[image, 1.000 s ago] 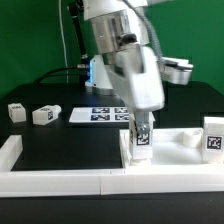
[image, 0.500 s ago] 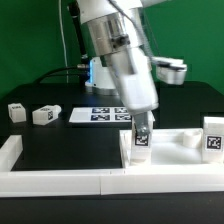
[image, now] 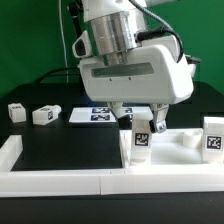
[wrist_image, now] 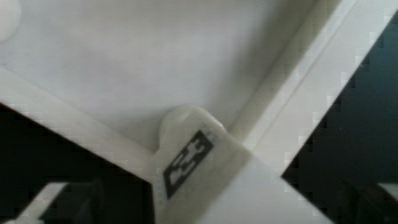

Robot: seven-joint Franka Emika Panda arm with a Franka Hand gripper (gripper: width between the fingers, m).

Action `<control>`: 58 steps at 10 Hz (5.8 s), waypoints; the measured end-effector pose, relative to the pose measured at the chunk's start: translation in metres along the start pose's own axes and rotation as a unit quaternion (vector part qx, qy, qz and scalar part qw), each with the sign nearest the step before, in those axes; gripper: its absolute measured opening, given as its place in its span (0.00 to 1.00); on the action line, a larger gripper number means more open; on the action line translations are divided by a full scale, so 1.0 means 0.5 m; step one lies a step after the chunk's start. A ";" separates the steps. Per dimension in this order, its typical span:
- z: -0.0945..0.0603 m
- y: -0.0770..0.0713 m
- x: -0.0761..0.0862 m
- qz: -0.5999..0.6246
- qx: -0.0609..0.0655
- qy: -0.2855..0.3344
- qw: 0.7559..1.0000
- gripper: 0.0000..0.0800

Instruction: Assemble square table

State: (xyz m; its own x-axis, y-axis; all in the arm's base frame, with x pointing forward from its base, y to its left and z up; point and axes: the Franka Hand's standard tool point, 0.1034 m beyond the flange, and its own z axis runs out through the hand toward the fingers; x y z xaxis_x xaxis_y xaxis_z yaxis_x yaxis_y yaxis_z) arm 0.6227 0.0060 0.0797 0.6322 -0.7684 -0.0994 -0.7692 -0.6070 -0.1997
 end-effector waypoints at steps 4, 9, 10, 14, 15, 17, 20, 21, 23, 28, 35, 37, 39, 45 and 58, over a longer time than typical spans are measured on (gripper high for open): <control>-0.001 -0.003 0.001 -0.207 -0.039 -0.011 0.977 0.77; 0.000 0.003 0.005 -0.114 -0.042 -0.007 0.993 0.37; 0.001 0.003 0.004 -0.062 -0.042 -0.005 0.997 0.37; 0.006 -0.002 0.004 0.305 0.002 -0.008 0.952 0.37; 0.005 0.000 0.007 0.366 0.013 -0.019 0.930 0.37; 0.007 -0.002 0.005 0.370 0.012 -0.019 0.929 0.37; 0.004 -0.002 0.008 0.147 -0.008 0.002 0.989 0.70; 0.002 -0.004 0.010 0.064 -0.008 0.002 0.998 0.79; 0.004 -0.001 0.011 0.017 -0.009 0.002 1.000 0.81; 0.009 -0.002 0.000 -0.244 -0.055 0.002 0.968 0.81; 0.010 0.002 0.001 -0.081 -0.056 0.011 0.995 0.37; 0.010 0.001 0.005 0.102 -0.038 0.011 0.994 0.37; 0.016 -0.006 0.000 0.351 -0.003 -0.008 0.937 0.37; 0.012 -0.005 0.003 0.198 -0.007 -0.011 0.980 0.78; 0.009 0.002 0.008 -0.093 -0.059 0.009 0.994 0.36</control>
Offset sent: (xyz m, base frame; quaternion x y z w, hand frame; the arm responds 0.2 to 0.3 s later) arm 0.0000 0.0000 0.0000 0.0000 0.0000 0.0650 0.9979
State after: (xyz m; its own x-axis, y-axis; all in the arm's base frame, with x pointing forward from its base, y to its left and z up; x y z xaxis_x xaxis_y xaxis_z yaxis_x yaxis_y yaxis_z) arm 0.6250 0.0031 0.0745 0.7640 -0.6429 -0.0538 -0.6448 -0.7582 -0.0966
